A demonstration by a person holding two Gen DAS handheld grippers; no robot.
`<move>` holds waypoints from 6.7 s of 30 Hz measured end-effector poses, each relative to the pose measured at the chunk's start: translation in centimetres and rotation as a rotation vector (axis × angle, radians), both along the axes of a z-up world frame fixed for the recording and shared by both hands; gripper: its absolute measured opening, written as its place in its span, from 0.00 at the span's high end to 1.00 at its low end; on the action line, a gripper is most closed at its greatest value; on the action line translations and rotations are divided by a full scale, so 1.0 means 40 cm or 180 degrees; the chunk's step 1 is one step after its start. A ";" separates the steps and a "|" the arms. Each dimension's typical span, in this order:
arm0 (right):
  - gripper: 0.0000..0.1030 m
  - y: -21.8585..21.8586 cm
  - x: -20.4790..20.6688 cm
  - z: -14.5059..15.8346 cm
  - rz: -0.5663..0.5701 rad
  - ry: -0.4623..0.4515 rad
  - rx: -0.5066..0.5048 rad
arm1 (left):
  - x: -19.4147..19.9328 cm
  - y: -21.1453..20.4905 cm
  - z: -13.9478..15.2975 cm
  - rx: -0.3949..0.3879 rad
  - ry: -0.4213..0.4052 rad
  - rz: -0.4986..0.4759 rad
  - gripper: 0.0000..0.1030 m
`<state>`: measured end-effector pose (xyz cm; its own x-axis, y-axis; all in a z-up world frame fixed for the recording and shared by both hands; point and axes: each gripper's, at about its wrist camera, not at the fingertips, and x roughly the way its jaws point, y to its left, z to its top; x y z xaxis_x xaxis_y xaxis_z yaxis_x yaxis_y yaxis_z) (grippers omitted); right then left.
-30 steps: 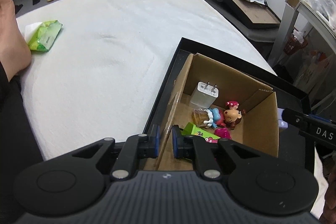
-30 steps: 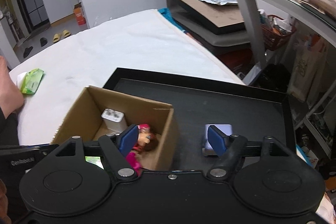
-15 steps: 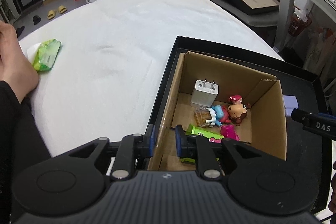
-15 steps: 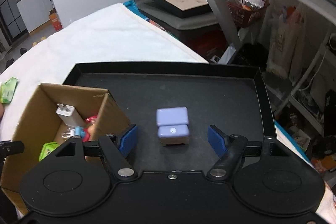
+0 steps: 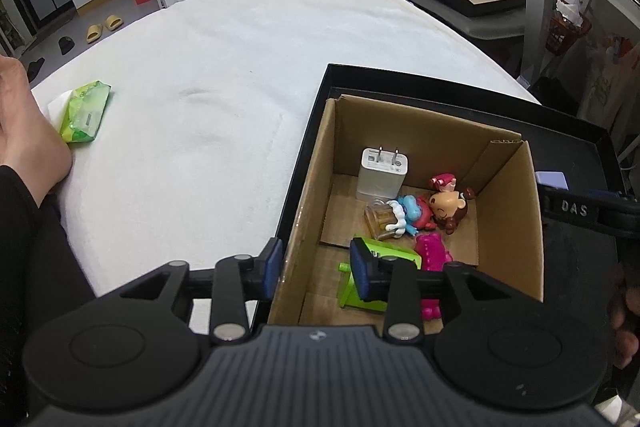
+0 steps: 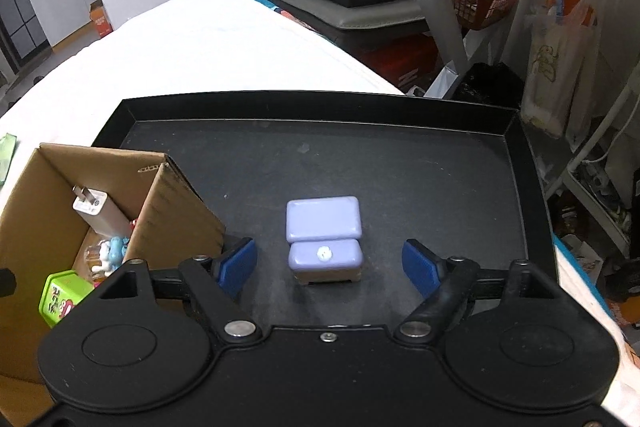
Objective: Organize rigid objects
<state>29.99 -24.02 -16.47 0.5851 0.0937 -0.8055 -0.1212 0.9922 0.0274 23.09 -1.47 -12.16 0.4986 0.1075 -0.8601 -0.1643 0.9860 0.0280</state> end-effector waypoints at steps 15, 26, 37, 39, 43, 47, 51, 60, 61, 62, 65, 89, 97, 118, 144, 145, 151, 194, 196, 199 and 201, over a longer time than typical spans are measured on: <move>0.59 -0.011 -0.038 0.036 0.0085 0.0040 0.0028 | -0.005 0.002 0.027 -0.0018 -0.0006 -0.0078 0.51; 0.59 0.004 -0.087 0.136 0.0180 -0.0140 0.0093 | -0.030 0.038 0.039 -0.0125 -0.0044 -0.0027 0.51; 0.59 0.075 -0.113 0.213 0.0369 -0.0292 0.0099 | -0.067 0.086 0.027 -0.0329 -0.0056 0.0000 0.51; 0.59 0.093 -0.117 0.221 0.0395 -0.0312 0.0080 | -0.078 0.096 0.019 -0.0358 -0.0058 0.0018 0.51; 0.59 0.133 -0.125 0.238 0.0470 -0.0354 0.0062 | -0.095 0.111 0.008 -0.0390 -0.0076 0.0052 0.51; 0.59 0.177 -0.131 0.245 0.0557 -0.0369 0.0050 | -0.107 0.125 0.003 -0.0481 -0.0095 0.0058 0.56; 0.59 0.215 -0.134 0.239 0.0602 -0.0353 0.0012 | -0.110 0.139 -0.005 -0.0533 -0.0097 0.0085 0.61; 0.58 0.290 -0.147 0.214 0.0681 -0.0290 -0.0147 | -0.116 0.157 -0.019 -0.0899 -0.0130 0.0054 0.90; 0.58 0.295 -0.148 0.210 0.0676 -0.0274 -0.0173 | -0.118 0.154 -0.018 -0.0905 -0.0140 0.0050 0.90; 0.58 0.300 -0.149 0.205 0.0667 -0.0251 -0.0203 | -0.121 0.151 -0.016 -0.0909 -0.0157 0.0045 0.90; 0.56 0.312 -0.147 0.194 0.0596 -0.0161 -0.0343 | -0.127 0.151 -0.015 -0.0952 -0.0184 0.0035 0.90; 0.33 0.179 -0.248 0.302 0.0254 -0.0393 0.0092 | -0.160 0.115 0.081 -0.0487 -0.0201 -0.0171 0.88; 0.23 0.144 -0.288 0.311 0.0287 -0.0503 0.0240 | -0.177 0.107 0.096 -0.0298 -0.0183 -0.0149 0.87; 0.05 0.000 -0.429 0.406 0.0047 -0.0679 0.0526 | -0.274 0.013 0.238 -0.0117 -0.0342 -0.0334 0.60; 0.00 -0.062 -0.617 0.466 -0.0119 -0.0645 0.0449 | -0.473 -0.037 0.341 -0.0221 -0.0500 -0.0603 0.15; 0.00 -0.061 -0.622 0.467 -0.0133 -0.0637 0.0442 | -0.479 -0.037 0.343 -0.0218 -0.0498 -0.0620 0.15; 0.00 -0.047 -0.666 0.470 -0.0140 -0.0590 0.0365 | -0.532 -0.023 0.353 -0.0216 -0.0576 -0.0639 0.10; 0.00 0.044 -0.766 0.470 -0.0183 -0.0611 0.0066 | -0.621 0.031 0.354 -0.0172 -0.0617 -0.0603 0.08; 0.00 0.041 -0.766 0.468 -0.0197 -0.0612 0.0068 | -0.622 0.027 0.352 -0.0159 -0.0602 -0.0617 0.08; 0.00 0.040 -0.766 0.464 -0.0203 -0.0609 0.0080 | -0.621 0.025 0.349 -0.0142 -0.0591 -0.0618 0.08; 0.00 0.042 -0.768 0.463 -0.0197 -0.0615 0.0083 | -0.620 0.024 0.349 -0.0143 -0.0584 -0.0614 0.08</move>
<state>-0.71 -22.36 2.05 0.7339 0.0720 -0.6754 -0.0655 0.9972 0.0352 -1.70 -0.52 1.79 0.6541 -0.0409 -0.7553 0.0286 0.9992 -0.0293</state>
